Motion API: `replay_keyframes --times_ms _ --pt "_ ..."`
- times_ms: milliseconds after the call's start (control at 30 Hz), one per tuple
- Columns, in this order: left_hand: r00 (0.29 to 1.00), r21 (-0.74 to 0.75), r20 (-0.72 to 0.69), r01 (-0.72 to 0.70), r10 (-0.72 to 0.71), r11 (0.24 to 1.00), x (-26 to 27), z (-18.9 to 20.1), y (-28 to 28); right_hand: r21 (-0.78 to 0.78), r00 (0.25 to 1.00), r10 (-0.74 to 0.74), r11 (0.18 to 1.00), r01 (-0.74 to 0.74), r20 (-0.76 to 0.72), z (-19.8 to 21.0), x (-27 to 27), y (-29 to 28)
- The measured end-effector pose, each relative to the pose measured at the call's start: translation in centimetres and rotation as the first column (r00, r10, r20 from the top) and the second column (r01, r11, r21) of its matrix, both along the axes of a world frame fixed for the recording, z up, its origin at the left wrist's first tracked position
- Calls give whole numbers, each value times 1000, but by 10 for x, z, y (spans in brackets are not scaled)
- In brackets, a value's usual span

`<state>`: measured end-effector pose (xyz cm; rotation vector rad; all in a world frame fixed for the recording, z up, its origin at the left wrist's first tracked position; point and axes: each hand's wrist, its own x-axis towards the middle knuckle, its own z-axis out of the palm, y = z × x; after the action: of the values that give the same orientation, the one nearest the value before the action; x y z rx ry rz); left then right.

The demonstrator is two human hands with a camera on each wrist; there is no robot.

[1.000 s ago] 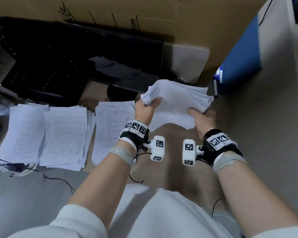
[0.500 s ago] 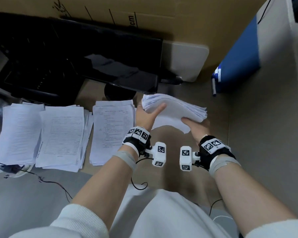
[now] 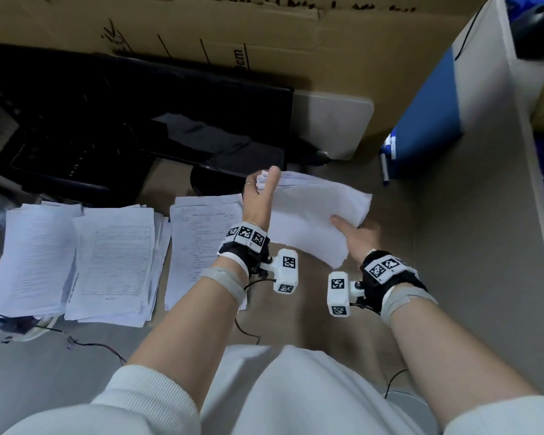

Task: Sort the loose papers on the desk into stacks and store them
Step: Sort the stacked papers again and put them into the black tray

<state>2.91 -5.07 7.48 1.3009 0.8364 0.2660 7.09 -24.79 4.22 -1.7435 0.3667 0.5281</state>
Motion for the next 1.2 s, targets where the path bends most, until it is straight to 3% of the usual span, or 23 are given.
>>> replay_keyframes --times_ms 167,233,367,500,567,633,800,900,967,1033,1133,1200 --pt "961 112 -167 240 -220 964 -40 -12 -7 0 998 -39 999 39 50 16 3 -16" --pt "946 73 -215 262 -241 962 -57 -12 -8 7 997 -22 1000 21 68 20 3 -21" --pt "962 35 -201 196 -186 980 -91 -10 -19 69 995 72 995 -77 67 27 -15 -24" --pt "990 80 -119 -63 72 995 -122 -18 -28 12 927 372 928 -372 -46 16 -47 -24" --pt "985 100 -121 -111 123 989 -135 -22 -28 -20 880 472 881 -473 -49 13 -61 -18" --pt "986 142 -131 -83 102 986 -146 -22 -25 -65 874 486 872 -485 -11 24 -73 -6" --pt "998 217 14 -55 53 975 -160 -11 -6 -84 908 401 916 -393 121 42 -84 36" --pt "998 106 58 0 -6 994 -167 7 15 -67 886 429 903 -423 175 49 -91 75" --pt "998 19 56 14 -15 1000 -169 13 35 -43 829 510 856 -515 230 53 -101 107" --pt "999 -47 45 33 -31 998 -172 12 62 -12 708 666 730 -683 234 52 -115 143" --pt "998 37 47 30 -32 999 -185 14 110 -62 508 848 521 -852 149 51 -136 196" --pt "1000 130 27 -1 -3 992 -195 10 146 -112 417 903 427 -897 106 55 -149 230"
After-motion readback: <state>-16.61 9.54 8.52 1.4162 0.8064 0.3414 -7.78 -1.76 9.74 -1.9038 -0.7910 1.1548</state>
